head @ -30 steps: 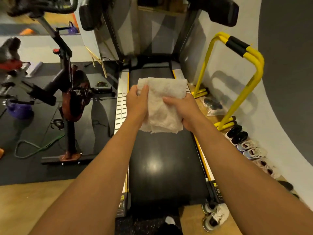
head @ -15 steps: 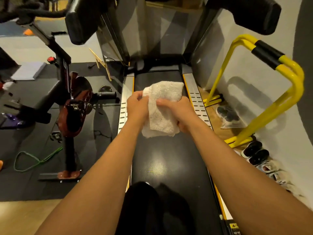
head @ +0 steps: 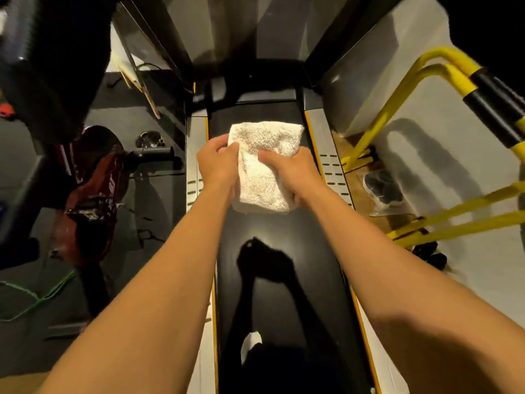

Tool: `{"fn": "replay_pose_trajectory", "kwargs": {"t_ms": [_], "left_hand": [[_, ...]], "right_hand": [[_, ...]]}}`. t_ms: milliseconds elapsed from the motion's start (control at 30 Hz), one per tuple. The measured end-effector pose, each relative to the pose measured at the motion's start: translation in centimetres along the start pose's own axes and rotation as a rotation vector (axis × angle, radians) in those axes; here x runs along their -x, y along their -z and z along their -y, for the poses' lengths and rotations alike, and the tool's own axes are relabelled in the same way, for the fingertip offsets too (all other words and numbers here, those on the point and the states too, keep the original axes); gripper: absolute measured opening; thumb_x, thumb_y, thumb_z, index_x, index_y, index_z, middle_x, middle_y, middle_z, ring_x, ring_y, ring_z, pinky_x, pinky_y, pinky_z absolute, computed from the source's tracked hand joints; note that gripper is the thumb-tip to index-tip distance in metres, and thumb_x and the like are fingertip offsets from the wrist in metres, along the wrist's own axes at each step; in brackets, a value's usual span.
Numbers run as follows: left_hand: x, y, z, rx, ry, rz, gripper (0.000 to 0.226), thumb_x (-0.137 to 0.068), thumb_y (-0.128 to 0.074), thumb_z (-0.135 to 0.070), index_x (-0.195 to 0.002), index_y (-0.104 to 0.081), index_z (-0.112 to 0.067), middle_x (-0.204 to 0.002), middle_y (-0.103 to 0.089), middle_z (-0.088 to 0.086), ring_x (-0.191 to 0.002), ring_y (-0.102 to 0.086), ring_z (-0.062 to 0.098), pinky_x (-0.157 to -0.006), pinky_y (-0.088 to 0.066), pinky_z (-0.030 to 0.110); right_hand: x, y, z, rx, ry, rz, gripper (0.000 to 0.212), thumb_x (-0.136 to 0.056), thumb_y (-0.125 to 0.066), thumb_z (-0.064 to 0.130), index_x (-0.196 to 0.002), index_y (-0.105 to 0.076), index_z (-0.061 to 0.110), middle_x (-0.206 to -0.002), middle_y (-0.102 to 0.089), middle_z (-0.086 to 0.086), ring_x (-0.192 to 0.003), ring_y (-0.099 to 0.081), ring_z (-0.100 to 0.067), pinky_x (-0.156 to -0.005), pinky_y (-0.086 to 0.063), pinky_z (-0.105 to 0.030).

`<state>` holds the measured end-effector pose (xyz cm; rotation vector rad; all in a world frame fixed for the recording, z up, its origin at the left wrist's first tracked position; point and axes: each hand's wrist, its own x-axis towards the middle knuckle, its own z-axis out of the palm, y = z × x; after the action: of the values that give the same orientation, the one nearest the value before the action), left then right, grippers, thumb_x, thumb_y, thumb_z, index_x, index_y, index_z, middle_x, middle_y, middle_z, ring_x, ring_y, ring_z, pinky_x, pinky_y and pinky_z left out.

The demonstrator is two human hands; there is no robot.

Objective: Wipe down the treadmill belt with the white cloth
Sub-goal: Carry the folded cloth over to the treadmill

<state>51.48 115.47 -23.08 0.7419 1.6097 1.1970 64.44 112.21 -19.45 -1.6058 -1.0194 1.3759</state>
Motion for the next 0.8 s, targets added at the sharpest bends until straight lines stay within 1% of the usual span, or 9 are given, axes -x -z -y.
{"fn": "replay_pose_trajectory", "kwargs": {"t_ms": [100,200,267,333,433,533,633,700,800], "left_hand": [[-3.9,-2.7,-2.6,-0.021,0.039,-0.001,0.020,-0.087,-0.058,-0.016,-0.106,-0.064,-0.016,-0.091,-0.068,0.010,-0.070,-0.061,0.020,-0.064,-0.048,0.031],[-7.8,-6.2,-4.1,-0.186,0.014,0.008,0.040,-0.088,-0.059,-0.024,-0.124,-0.057,-0.008,-0.106,-0.062,0.008,-0.085,-0.056,0.017,-0.076,-0.043,0.029],[-10.7,-8.4,-5.0,-0.291,-0.030,-0.060,0.027,-0.089,-0.059,-0.028,-0.113,-0.060,-0.016,-0.106,-0.060,0.001,-0.095,-0.058,0.019,-0.081,-0.046,0.033],[-14.0,-10.6,-5.8,-0.334,-0.061,-0.098,0.009,-0.091,-0.054,-0.026,-0.093,-0.057,-0.018,-0.089,-0.060,-0.001,-0.091,-0.060,0.024,-0.077,-0.047,0.036],[-18.8,-13.9,-6.1,-0.335,-0.060,-0.035,0.012,-0.093,-0.049,-0.027,-0.087,-0.058,-0.019,-0.076,-0.061,-0.002,-0.081,-0.061,0.024,-0.076,-0.051,0.040],[-23.4,-16.4,-5.8,-0.316,-0.039,0.028,0.013,-0.092,-0.050,-0.031,-0.092,-0.061,-0.023,-0.087,-0.066,0.001,-0.086,-0.063,0.023,-0.080,-0.052,0.039],[-28.9,-17.9,-5.0,-0.299,-0.017,0.045,0.018,-0.093,-0.050,-0.034,-0.099,-0.062,-0.022,-0.095,-0.065,-0.001,-0.092,-0.061,0.020,-0.082,-0.049,0.035],[-33.6,-18.7,-3.9,-0.296,-0.003,0.042,0.019,-0.095,-0.048,-0.032,-0.103,-0.061,-0.021,-0.098,-0.063,-0.003,-0.094,-0.059,0.017,-0.080,-0.044,0.030],[-41.1,-20.0,-0.5,-0.267,0.066,0.037,0.022,-0.093,-0.045,-0.029,-0.104,-0.063,-0.020,-0.103,-0.065,0.005,-0.094,-0.060,0.023,-0.081,-0.048,0.035]], "right_hand": [[-4.0,1.1,3.2,0.039,0.007,0.014,0.020,-0.088,-0.068,0.021,-0.071,-0.060,0.012,-0.041,-0.058,0.013,-0.038,-0.055,0.004,-0.043,-0.041,-0.012],[-9.9,2.1,5.1,0.009,0.010,-0.021,0.002,-0.086,-0.069,0.018,-0.085,-0.067,0.017,-0.077,-0.072,0.006,-0.065,-0.068,-0.002,-0.061,-0.050,-0.020],[-14.2,2.8,6.2,-0.007,-0.010,-0.031,0.005,-0.086,-0.069,0.017,-0.088,-0.067,0.019,-0.087,-0.072,0.003,-0.074,-0.069,-0.006,-0.060,-0.052,-0.018],[-18.5,3.3,7.3,0.016,-0.016,-0.019,0.005,-0.087,-0.068,0.017,-0.091,-0.066,0.016,-0.084,-0.070,0.004,-0.068,-0.068,-0.001,-0.050,-0.047,-0.010],[-25.1,3.5,8.1,0.066,-0.004,-0.010,0.006,-0.087,-0.067,0.016,-0.083,-0.065,0.013,-0.070,-0.065,0.002,-0.046,-0.058,0.001,-0.044,-0.042,-0.011],[-31.3,2.9,8.1,0.105,-0.018,-0.025,0.016,-0.085,-0.068,0.018,-0.073,-0.059,0.013,-0.061,-0.057,0.002,-0.041,-0.050,-0.006,-0.046,-0.041,-0.017],[-36.9,1.4,7.4,0.024,-0.055,0.030,0.003,-0.084,-0.068,0.011,-0.087,-0.066,0.012,-0.071,-0.066,0.004,-0.051,-0.060,0.003,-0.047,-0.044,-0.013],[-41.1,-0.1,6.4,-0.026,-0.076,0.061,0.013,-0.082,-0.072,0.009,-0.093,-0.069,0.014,-0.077,-0.071,0.007,-0.063,-0.067,0.001,-0.052,-0.048,-0.014],[-48.2,-2.5,3.8,0.019,-0.068,0.081,0.014,-0.081,-0.074,0.010,-0.092,-0.066,0.014,-0.072,-0.064,0.012,-0.052,-0.060,0.011,-0.049,-0.044,-0.011]]}}
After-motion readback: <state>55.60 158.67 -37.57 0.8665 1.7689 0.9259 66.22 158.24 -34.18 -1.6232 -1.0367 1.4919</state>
